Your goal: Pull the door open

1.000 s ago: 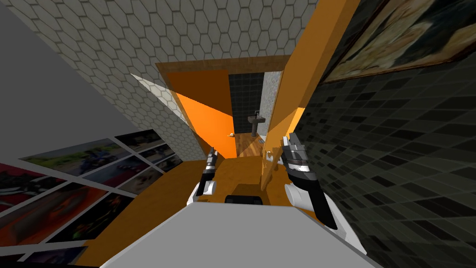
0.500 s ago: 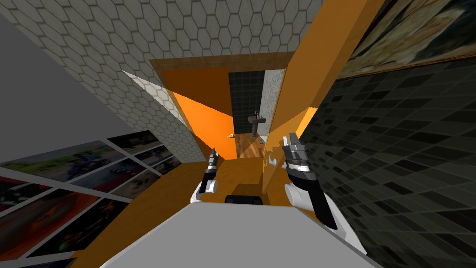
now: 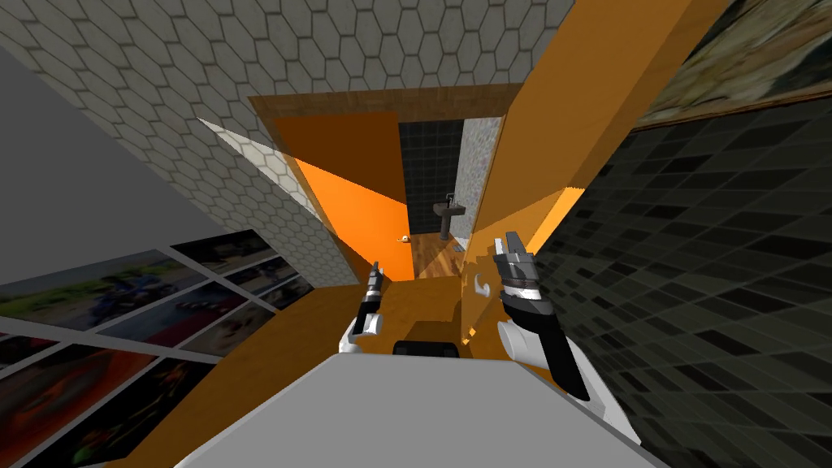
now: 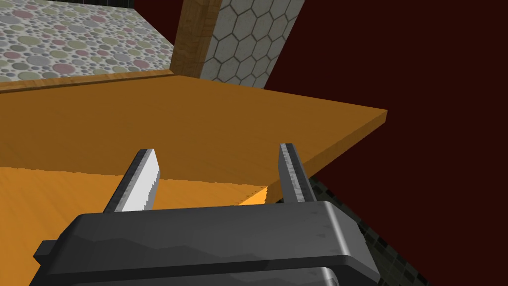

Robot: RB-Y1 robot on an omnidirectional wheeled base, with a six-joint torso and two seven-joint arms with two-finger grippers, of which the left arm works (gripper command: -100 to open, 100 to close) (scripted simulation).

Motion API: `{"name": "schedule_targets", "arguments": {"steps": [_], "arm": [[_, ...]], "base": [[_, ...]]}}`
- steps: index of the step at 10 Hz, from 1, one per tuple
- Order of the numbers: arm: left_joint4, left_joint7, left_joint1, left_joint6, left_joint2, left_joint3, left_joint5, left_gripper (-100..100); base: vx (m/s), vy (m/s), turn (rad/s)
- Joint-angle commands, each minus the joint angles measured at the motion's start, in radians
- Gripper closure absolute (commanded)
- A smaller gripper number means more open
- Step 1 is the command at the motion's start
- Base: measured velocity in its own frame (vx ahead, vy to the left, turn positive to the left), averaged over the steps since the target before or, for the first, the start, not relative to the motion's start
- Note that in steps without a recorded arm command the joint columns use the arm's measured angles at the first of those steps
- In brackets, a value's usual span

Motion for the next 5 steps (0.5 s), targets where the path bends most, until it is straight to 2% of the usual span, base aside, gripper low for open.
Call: {"name": "schedule_targets", "arguments": {"steps": [1,5], "arm": [[0.042,-0.011,-0.017,-0.009,0.000,-0.001,0.017,-100],[0.163,-0.034,-0.074,-0.043,-0.002,-0.001,0.057,-100]], "base": [[0.094,0.035,-0.018],[0.099,0.028,-0.017]]}}
